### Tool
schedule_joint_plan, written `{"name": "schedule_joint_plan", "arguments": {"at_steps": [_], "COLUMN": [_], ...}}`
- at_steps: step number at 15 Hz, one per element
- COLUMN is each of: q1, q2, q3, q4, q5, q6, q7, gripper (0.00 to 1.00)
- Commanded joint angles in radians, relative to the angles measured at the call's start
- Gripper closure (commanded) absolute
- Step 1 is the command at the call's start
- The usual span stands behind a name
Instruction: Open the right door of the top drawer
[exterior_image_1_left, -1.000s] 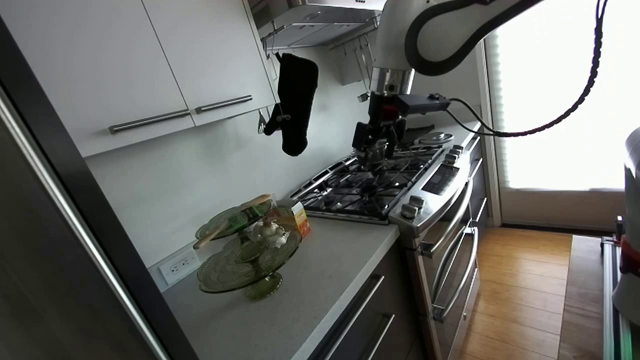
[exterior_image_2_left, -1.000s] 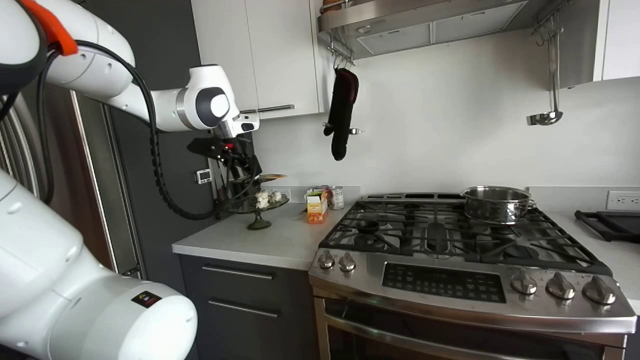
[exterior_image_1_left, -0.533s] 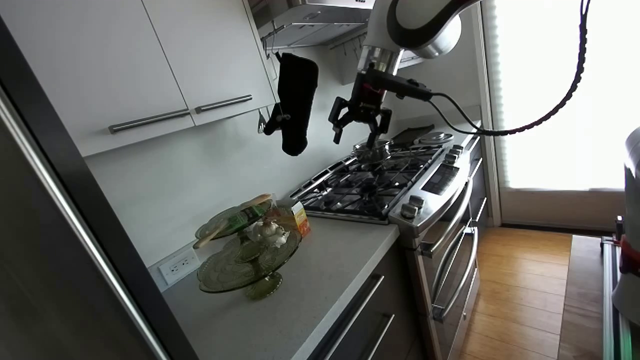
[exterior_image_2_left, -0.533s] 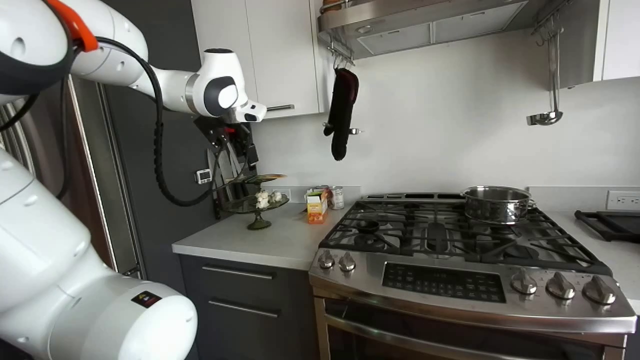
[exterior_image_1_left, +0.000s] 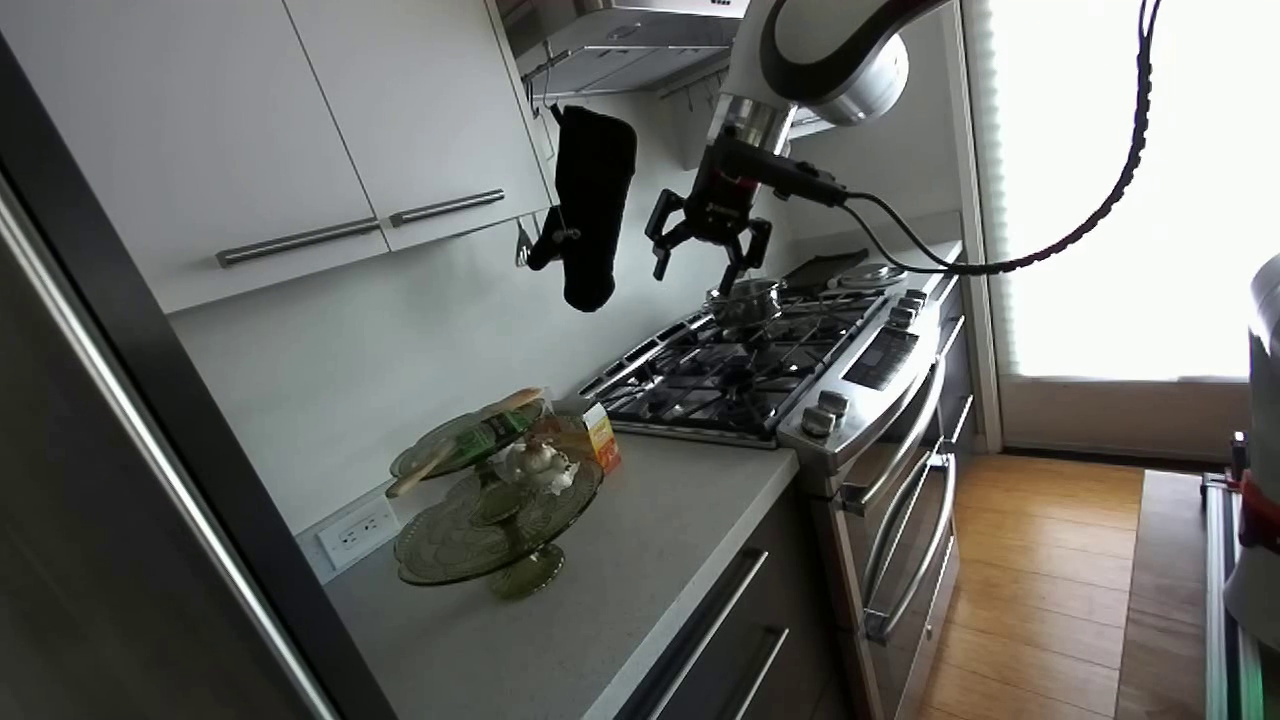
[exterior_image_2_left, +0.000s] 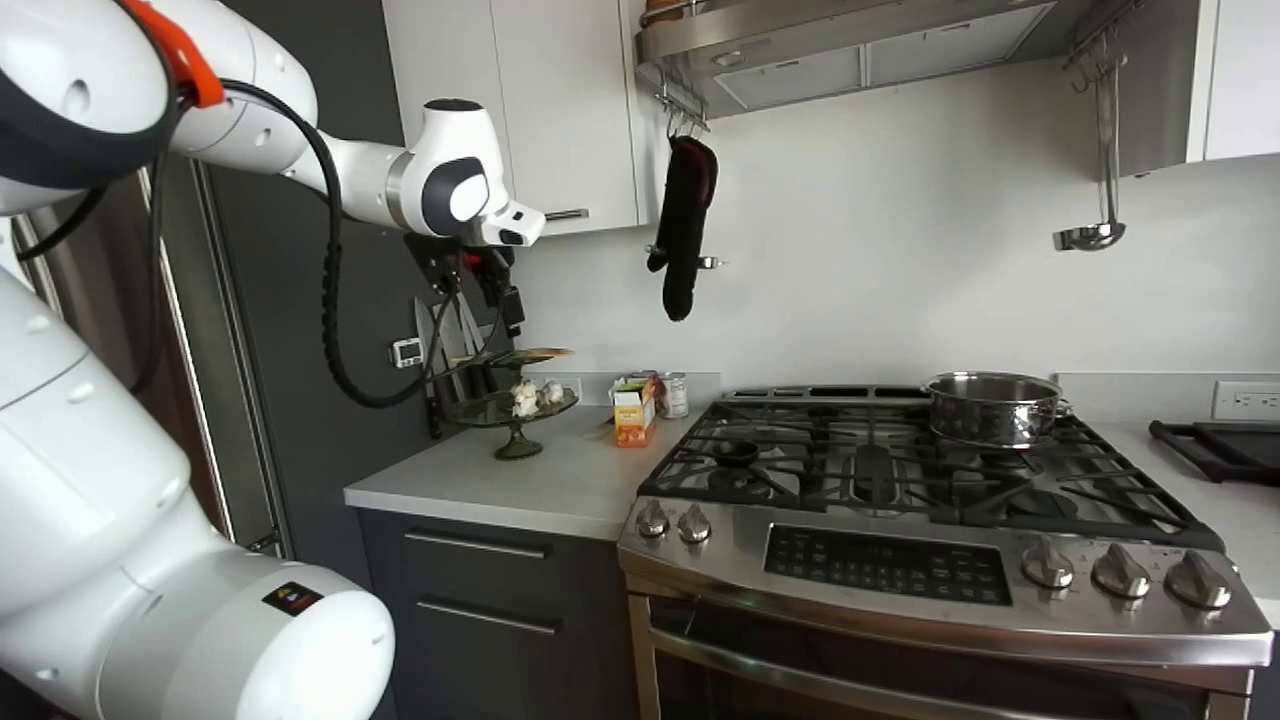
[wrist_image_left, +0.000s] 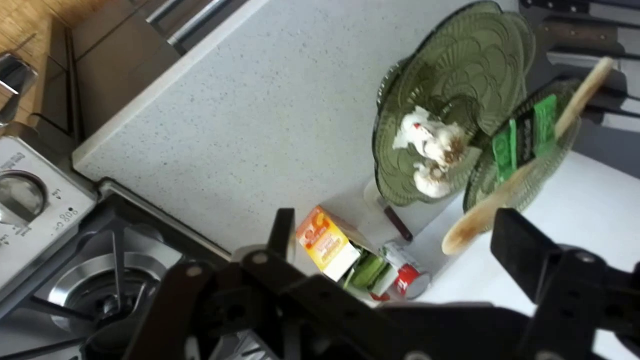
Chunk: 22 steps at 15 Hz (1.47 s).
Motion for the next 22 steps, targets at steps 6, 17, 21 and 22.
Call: {"name": "schedule_joint_plan", "arguments": {"at_steps": [6,17,21,22], "q1": [0.038,0.181,0.180,0.180], "q2": [0.232,0.516,0.544,0.544], "q3": [0.001,0.052,0.052,0.052], "q4": [0.225,0.600,0.639,0.640], "q5": [0.113,0.568,0.578,0.578], "q6": [0.447,0.629,0.620,0.620], "q7": [0.145,-0.218,-0.225,-0.225], "gripper": [0.00,0.00,0.00,0.00]}}
